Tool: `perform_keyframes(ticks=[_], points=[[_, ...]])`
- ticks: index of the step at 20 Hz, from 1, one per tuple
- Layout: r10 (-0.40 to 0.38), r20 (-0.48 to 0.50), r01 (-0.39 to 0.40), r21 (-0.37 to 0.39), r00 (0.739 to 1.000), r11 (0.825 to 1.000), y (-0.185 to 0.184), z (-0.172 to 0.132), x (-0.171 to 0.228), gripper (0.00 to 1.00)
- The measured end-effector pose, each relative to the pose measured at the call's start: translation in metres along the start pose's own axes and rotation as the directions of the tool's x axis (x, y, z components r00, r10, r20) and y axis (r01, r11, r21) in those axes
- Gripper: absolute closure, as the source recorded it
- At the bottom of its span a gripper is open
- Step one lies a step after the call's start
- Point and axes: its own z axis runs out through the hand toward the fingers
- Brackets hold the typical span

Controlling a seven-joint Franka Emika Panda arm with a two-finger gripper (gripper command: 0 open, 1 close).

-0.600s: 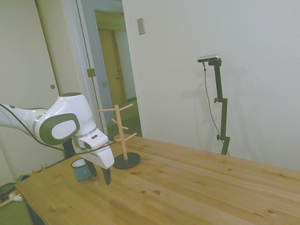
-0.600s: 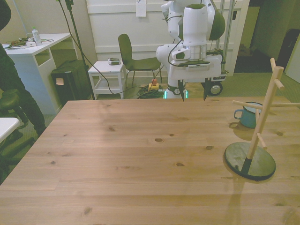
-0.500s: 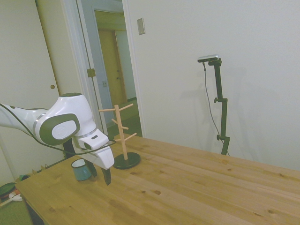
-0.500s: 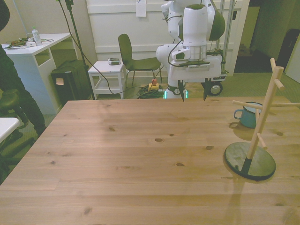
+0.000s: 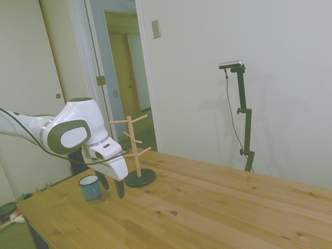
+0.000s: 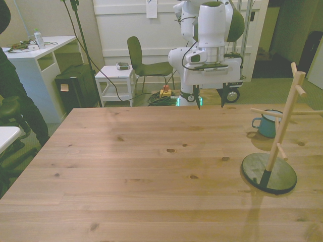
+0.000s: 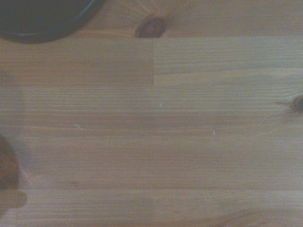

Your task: Hang the mug

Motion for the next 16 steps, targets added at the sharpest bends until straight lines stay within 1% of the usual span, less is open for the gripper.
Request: perform_keyframes(ticks=[3, 5, 11, 16], points=[[0.001, -0.012, -0.001, 0.012, 1.0, 1.0, -0.012, -0.014, -0.001, 0.0], [0.001, -0.024, 0.0, 0.019, 1.0, 1.0, -0.026, -0.026, -0.006, 0.0], [-0.029, -0.058, 0.03, 0.009, 0.998, 1.0, -0.088, -0.064, -0.03, 0.0], [-0.07, -0.055, 0.069, -0.011, 0.996, 0.998, -0.14, -0.074, -0.051, 0.0]])
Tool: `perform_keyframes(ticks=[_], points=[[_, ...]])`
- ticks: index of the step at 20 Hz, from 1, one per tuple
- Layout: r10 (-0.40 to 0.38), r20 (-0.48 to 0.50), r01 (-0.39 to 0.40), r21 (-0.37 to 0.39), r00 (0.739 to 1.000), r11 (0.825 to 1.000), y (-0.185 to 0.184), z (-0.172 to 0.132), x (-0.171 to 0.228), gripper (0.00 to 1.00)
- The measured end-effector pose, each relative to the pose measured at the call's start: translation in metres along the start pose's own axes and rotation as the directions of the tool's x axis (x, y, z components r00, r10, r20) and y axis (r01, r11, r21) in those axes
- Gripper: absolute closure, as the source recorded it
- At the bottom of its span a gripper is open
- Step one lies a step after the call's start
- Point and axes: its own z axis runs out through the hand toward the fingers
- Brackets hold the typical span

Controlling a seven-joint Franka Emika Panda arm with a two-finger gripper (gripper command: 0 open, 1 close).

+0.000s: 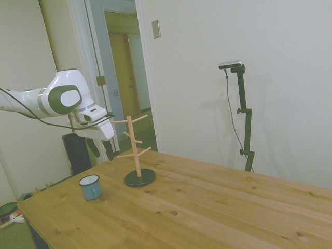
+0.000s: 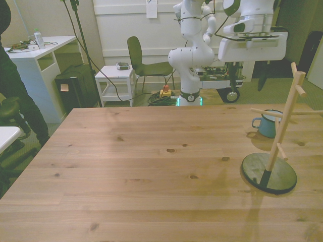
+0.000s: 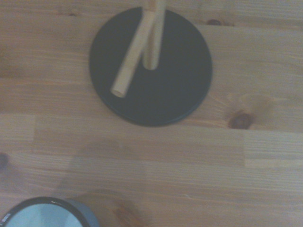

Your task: Hang the mug

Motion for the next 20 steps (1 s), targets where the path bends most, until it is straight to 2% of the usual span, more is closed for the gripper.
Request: perform_keyframes(ticks=[7, 15, 20], points=[[-0.041, -0.012, 0.04, -0.022, 0.999, 0.999, -0.05, 0.001, -0.047, 0.0], [-0.086, -0.006, 0.086, -0.039, 0.996, 0.996, -0.089, 0.018, -0.092, 0.0], [-0.133, -0.011, 0.132, -0.049, 0.991, 0.99, -0.099, 0.024, -0.107, 0.0]])
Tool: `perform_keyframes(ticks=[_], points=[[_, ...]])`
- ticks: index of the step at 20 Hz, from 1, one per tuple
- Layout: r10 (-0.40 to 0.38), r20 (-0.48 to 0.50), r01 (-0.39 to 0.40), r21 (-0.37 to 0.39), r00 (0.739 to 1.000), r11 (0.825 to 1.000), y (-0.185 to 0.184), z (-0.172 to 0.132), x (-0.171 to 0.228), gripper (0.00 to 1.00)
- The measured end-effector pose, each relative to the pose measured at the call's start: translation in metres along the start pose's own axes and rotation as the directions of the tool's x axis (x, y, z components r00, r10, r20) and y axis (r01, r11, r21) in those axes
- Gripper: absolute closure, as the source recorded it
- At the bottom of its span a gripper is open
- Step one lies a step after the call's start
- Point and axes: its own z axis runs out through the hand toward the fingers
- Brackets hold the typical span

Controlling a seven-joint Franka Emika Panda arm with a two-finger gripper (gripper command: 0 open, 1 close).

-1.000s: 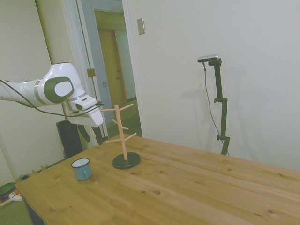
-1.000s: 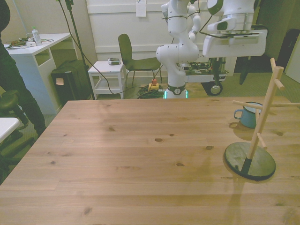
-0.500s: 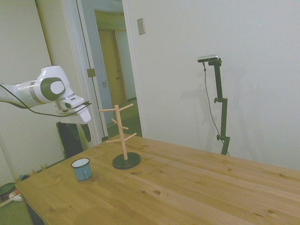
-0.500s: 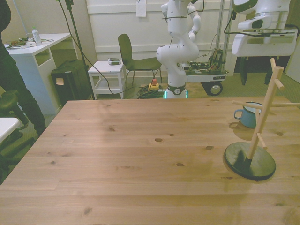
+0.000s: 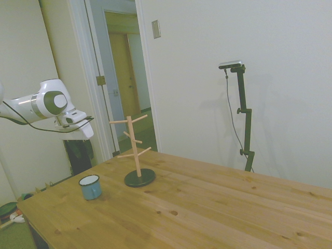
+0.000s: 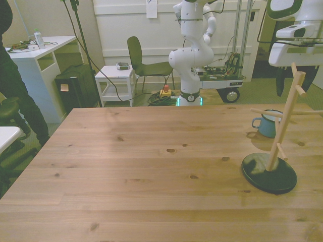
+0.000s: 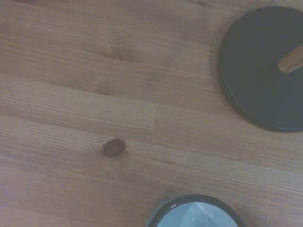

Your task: Hang the mug

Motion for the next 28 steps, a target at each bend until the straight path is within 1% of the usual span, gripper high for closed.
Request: perform_keyframes(ticks=[3, 6, 8, 12, 23, 28], points=[[-0.04, -0.003, 0.04, -0.019, 0.999, 0.999, -0.004, 0.009, -0.016, 0.0], [-0.094, -0.004, 0.093, -0.049, 0.996, 0.994, -0.01, 0.023, -0.036, 0.0], [-0.112, 0.005, 0.112, -0.066, 0.994, 0.992, -0.012, 0.034, -0.043, 0.0], [-0.128, 0.008, 0.128, -0.087, 0.992, 0.988, -0.014, 0.047, -0.046, 0.0], [-0.166, 0.033, 0.168, -0.098, 0.986, 0.981, -0.022, 0.078, -0.057, 0.0], [-0.185, 0.053, 0.19, -0.112, 0.981, 0.975, -0.027, 0.086, -0.049, 0.0]])
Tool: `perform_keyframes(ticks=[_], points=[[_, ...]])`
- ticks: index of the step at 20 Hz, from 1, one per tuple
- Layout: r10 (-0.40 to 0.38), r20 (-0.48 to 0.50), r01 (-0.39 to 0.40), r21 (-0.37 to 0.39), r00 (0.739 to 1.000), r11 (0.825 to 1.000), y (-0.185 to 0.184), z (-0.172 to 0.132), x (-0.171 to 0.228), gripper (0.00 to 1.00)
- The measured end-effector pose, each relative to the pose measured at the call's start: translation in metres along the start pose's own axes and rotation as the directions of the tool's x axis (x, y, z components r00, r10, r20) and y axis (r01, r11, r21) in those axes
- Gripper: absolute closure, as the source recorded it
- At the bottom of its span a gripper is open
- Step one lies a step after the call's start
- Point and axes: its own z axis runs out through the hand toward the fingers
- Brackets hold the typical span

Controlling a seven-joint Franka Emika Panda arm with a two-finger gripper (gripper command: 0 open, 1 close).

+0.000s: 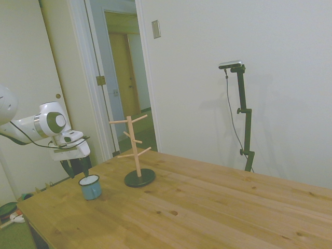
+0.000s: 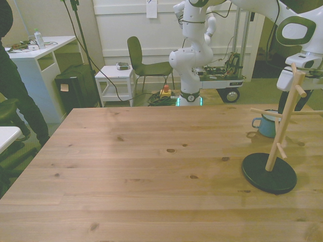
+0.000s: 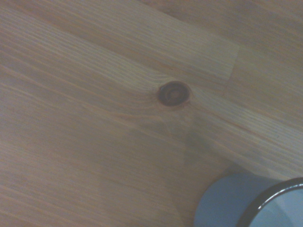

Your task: Hang the mug

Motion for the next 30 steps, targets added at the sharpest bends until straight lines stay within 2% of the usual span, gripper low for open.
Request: perform_keyframes(ticks=[27, 28, 30], points=[[-0.054, 0.079, 0.059, -0.051, 0.995, 0.997, -0.03, 0.038, -0.002, 0.0], [-0.055, 0.08, 0.06, -0.052, 0.995, 0.997, -0.03, 0.039, -0.002, 1.0], [-0.056, 0.079, 0.06, -0.052, 0.995, 0.997, -0.031, 0.038, -0.002, 1.0]])
